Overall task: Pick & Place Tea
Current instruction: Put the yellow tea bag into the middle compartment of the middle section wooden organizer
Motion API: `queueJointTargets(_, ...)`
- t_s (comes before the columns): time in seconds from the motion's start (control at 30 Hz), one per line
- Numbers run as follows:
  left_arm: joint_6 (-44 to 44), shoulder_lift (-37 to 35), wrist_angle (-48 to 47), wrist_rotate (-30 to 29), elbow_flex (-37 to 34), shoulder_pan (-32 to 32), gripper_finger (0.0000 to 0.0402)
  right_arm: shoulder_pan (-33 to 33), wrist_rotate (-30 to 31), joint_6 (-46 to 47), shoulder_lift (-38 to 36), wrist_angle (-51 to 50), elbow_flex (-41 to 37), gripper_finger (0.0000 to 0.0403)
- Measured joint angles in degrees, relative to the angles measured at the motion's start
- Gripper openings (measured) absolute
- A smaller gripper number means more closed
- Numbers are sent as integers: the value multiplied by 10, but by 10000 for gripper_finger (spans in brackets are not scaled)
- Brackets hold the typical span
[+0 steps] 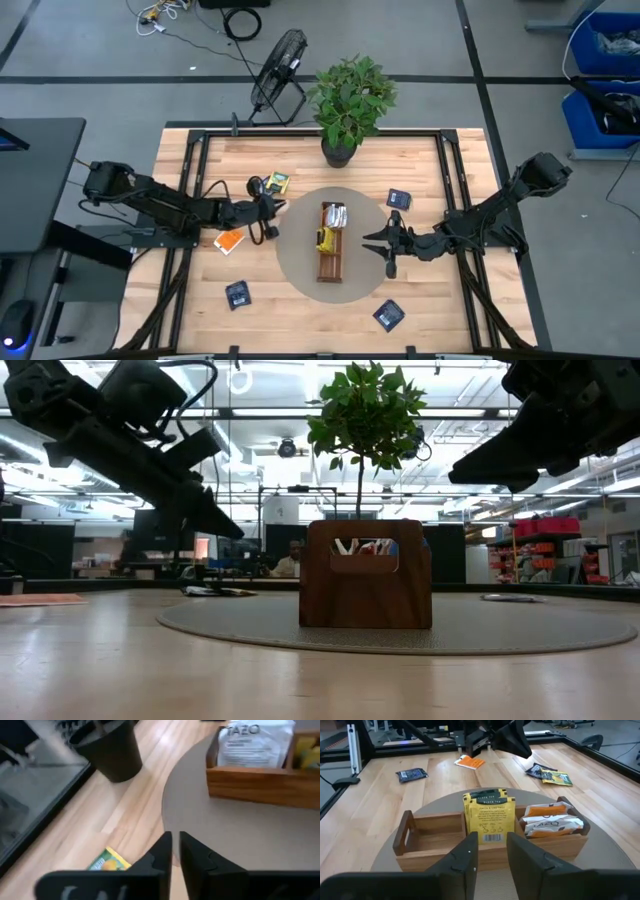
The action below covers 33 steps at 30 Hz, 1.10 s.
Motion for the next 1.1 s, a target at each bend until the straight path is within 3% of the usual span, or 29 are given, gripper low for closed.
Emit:
queueJointTargets(0.27,76,5,-27,-26,1,15,146,0,0,0,0,0,0,111)
queueJointTargets(0.53,57,6,-50,-26,1,54,220,-9,0,0,0,-1,0,111)
queueJointTargets(0.77,78,18,-103,19,13,62,243,-16,0,0,0,-4,0,111)
queueJointTargets(1.1,155,93,-171,0,79,78,241,-16,0,4,0,-8,0,111)
